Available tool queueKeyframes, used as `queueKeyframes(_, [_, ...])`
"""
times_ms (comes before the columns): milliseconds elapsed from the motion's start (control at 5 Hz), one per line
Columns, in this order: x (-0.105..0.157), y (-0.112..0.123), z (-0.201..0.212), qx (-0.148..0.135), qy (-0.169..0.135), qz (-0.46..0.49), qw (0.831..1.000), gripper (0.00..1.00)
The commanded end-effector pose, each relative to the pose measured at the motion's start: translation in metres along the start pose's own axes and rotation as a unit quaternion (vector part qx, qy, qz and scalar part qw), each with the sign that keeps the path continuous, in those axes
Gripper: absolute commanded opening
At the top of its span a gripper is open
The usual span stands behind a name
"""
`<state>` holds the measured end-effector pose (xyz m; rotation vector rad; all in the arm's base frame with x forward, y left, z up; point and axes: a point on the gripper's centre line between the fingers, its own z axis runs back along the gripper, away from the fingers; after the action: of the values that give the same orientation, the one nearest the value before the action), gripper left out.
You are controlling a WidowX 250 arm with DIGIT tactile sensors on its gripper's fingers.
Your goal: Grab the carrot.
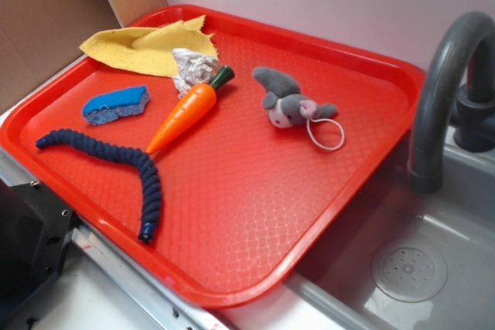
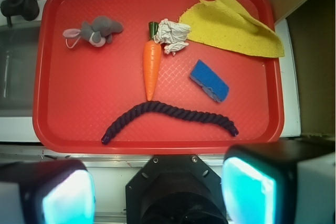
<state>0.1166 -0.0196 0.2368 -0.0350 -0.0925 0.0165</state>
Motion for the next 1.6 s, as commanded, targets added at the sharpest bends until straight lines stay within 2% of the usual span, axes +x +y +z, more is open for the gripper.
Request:
queueKeyframes(0, [0.000,0.000,0.000,0.000,0.000,0.000,1.000,1.00])
queueKeyframes(400, [0.021,-0.003,-0.004,-0.004,-0.042,0.052,0.998,1.00])
queueKeyframes(600, [0.036,-0.009,-0.023,0.022,-0.061,0.097,0.993,1.00])
queueKeyframes(800, [0.058,-0.014,-0.047,0.028,-0.059,0.112,0.992,1.00])
queueKeyframes(1000, [0.081,-0.019,-0.074,0.049,-0.045,0.092,0.994,1.00])
queueKeyframes(1200, [0.094,-0.018,-0.106,0.028,-0.026,0.069,0.997,1.00])
queueKeyframes(1400, [0.101,-0.013,-0.138,0.021,-0.002,0.059,0.998,1.00])
